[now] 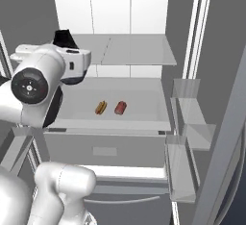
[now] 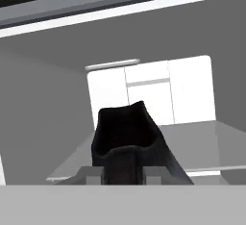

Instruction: Move the hot dog and pork loin from the top shelf to the second highest shelf to make space. Then, place the pitcher from the counter on the cleared top shelf.

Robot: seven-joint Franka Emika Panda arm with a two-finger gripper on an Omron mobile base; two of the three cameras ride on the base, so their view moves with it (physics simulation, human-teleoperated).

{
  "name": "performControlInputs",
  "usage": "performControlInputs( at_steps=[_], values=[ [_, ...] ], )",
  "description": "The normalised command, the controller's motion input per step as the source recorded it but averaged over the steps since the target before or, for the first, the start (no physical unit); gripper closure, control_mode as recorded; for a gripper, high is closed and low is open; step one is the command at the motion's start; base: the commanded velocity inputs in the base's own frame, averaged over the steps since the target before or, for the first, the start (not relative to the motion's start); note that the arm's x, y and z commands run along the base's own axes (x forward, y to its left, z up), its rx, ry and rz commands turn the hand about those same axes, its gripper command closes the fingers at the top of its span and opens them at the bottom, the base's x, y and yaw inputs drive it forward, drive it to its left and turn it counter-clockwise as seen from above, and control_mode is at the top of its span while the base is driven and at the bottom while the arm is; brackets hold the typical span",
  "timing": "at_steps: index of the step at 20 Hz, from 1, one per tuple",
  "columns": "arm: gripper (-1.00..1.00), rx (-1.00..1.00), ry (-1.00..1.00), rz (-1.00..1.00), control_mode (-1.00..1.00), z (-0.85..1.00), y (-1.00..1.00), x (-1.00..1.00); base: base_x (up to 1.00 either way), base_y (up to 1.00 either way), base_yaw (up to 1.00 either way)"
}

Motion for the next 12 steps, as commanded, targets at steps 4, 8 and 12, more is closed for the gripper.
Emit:
performControlInputs(
  at_steps=[4,8,12],
  values=[
    [1.00,0.08,0.00,0.00,-1.00,0.26,-0.01,0.42,0.00,0.00,0.00],
    [1.00,0.08,0.00,0.00,-1.00,0.07,0.00,0.53,0.00,0.00,0.00],
    [1.00,0.05,-0.03,0.00,-1.00,0.00,0.00,0.59,0.00,0.00,0.00]
  ],
)
